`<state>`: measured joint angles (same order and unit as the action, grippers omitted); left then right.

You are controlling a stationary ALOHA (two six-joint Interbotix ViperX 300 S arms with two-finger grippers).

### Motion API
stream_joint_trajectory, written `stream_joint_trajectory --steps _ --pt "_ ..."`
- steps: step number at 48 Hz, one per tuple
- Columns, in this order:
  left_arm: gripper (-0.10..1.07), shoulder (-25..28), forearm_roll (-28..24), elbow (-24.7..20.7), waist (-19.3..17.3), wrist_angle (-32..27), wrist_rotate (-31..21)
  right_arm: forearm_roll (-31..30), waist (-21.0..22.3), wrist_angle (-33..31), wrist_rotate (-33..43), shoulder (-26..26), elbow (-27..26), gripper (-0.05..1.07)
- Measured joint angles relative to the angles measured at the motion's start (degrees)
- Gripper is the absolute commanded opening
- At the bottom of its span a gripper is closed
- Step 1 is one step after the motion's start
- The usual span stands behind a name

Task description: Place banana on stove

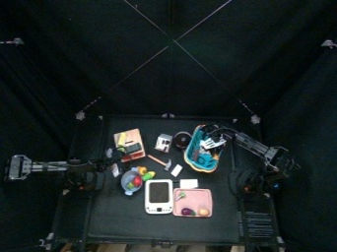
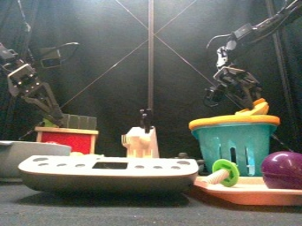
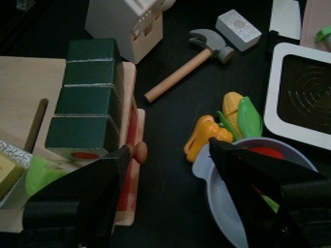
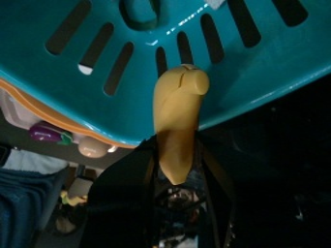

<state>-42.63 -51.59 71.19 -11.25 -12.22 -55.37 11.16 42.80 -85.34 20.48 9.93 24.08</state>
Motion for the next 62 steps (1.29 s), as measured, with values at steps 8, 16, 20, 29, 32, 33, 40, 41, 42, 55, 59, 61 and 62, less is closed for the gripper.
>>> stream_joint_trajectory --steps 8,16,20,29,32,33,40,41,42,55,59,61,62 --pt "0.99 0.00 0.00 0.00 0.00 0.09 -0.09 0.00 -0.09 11.07 0.35 3.78 2.99 0.54" --pt "0.99 0.00 0.00 0.00 0.00 0.26 -0.09 0.18 -1.49 25.40 -0.26 9.40 8.61 0.54" --pt "0.99 0.09 0.00 0.00 0.00 0.70 -0.09 -0.26 -2.99 32.96 -0.26 12.66 12.30 0.54" --pt "0.99 0.09 -0.09 -0.62 0.00 4.22 -0.18 -3.08 -8.61 49.57 0.00 20.21 19.51 0.54" --pt "0.99 0.09 0.00 -0.79 0.00 6.86 -0.35 -4.39 -11.25 56.51 0.18 22.50 22.06 0.54" --pt "0.99 0.00 -0.09 -0.79 0.00 7.82 -0.18 -4.92 -12.22 58.97 0.18 23.20 23.12 0.54" --pt "0.99 0.00 -0.09 -1.14 0.00 14.94 -0.18 -8.88 -17.67 77.08 0.62 26.02 29.62 0.54" --pt "0.99 0.00 -0.09 -1.32 0.00 16.00 -0.09 -9.76 -18.28 79.45 0.62 26.10 30.41 0.54" --pt "0.99 0.00 -0.09 -1.49 0.00 17.23 -0.26 -10.28 -18.81 81.74 0.62 26.02 31.29 0.54" --pt "0.99 0.09 -0.18 -3.96 0.70 29.27 -0.18 -12.92 -24.08 101.69 0.70 20.13 35.60 0.54" --pt "0.99 0.09 -0.26 -4.13 0.97 31.11 -0.18 -13.10 -26.81 104.59 0.62 17.05 35.24 0.54" --pt "0.99 0.18 -0.26 -4.13 1.05 31.73 -0.18 -13.36 -28.48 105.47 0.62 15.21 34.54 0.54" --pt "0.99 0.18 -0.18 -4.13 1.23 32.08 -0.18 -13.54 -29.53 105.73 0.62 14.24 34.01 0.54"
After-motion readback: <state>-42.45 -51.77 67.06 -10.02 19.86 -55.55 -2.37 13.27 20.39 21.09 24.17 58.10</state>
